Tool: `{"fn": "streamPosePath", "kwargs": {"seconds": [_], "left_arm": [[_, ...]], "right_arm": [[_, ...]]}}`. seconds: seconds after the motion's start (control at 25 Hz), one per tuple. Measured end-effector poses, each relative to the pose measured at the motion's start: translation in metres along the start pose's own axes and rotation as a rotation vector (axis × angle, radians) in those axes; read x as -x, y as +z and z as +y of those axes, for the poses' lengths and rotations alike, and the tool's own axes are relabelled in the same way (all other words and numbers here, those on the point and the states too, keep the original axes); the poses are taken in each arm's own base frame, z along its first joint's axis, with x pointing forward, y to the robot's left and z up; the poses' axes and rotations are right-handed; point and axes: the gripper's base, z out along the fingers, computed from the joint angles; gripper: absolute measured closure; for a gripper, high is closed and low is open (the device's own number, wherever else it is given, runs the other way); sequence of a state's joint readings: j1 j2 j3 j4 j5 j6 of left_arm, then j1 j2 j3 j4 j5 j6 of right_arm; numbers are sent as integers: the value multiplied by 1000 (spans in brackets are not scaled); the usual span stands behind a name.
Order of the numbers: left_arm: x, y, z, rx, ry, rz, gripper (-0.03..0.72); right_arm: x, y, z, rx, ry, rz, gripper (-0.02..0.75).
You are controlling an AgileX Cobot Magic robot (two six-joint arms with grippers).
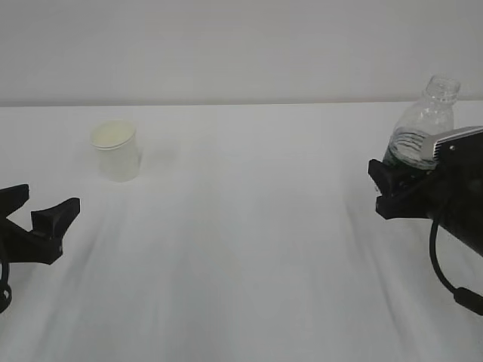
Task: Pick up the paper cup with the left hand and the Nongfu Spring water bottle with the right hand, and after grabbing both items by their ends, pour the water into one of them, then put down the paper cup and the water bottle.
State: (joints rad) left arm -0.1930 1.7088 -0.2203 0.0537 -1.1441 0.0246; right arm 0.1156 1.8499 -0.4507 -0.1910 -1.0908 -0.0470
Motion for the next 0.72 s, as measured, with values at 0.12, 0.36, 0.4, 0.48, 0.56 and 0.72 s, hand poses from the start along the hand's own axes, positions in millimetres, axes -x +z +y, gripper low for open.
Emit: {"fn": "streamPosePath", "kwargs": {"seconds": [0.12,0.36,0.4,0.48,0.56,0.72], "left_arm": [[2,3,0,0,0,-9,99],[-2,22,1,0,-9,1,99],[-3,27,1,0,-14,6,99],[-6,36,1,0,-25,11,99],[-8,45,2,0,-31,16,99],[-10,60,2,0,-57,8,99]], "right_arm": [[1,-3,1,9,-6,3,267],[1,-5,2,17,-12,13,267],[1,-5,2,17,-13,11,267],[1,-5,2,17,-13,11,267],[1,-5,2,17,-13,11,267],[1,-5,2,17,-13,11,267]]}}
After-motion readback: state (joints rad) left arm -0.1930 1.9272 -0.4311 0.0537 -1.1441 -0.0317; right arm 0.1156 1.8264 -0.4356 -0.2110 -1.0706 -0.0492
